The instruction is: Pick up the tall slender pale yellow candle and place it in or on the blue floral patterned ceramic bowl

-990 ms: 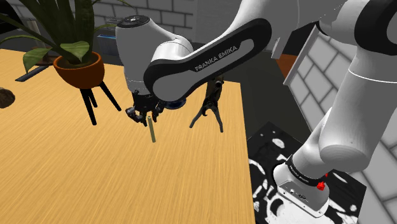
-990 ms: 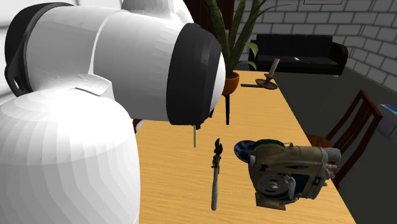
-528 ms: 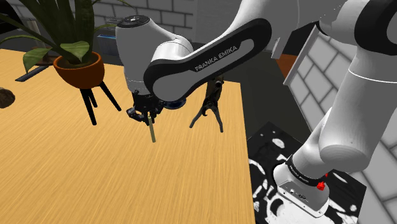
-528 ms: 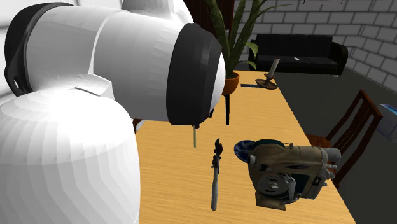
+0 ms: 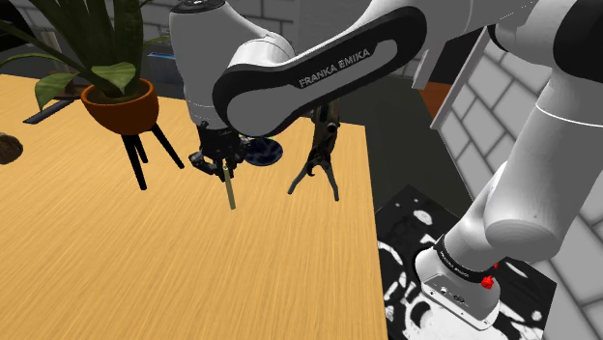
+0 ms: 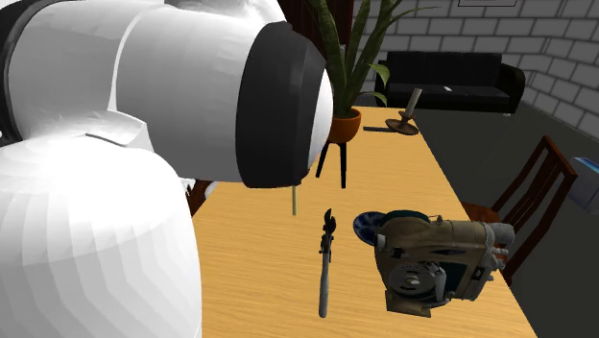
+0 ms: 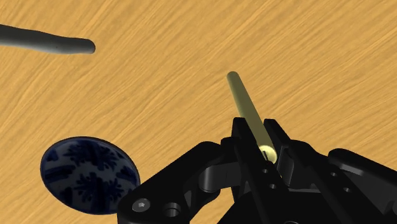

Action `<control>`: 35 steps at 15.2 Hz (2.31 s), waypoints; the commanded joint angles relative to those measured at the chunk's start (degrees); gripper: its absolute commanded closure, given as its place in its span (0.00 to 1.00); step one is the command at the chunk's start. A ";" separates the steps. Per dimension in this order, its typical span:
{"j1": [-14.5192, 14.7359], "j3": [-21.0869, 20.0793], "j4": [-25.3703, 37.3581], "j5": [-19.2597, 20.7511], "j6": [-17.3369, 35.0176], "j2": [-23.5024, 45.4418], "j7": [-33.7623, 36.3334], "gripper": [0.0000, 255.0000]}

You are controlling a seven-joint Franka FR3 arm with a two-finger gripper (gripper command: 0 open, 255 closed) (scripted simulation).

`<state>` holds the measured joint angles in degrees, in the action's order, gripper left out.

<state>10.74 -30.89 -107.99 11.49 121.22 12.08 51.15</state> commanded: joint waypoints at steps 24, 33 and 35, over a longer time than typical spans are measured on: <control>-8.06 4.64 13.63 -3.79 -13.79 -1.84 -16.15 1.00; -12.91 8.41 26.15 -2.87 -19.64 4.56 -25.98 1.00; -13.06 8.45 24.38 -2.90 -18.03 4.39 -25.92 1.00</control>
<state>-2.16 -22.50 -83.11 8.63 102.70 16.49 25.43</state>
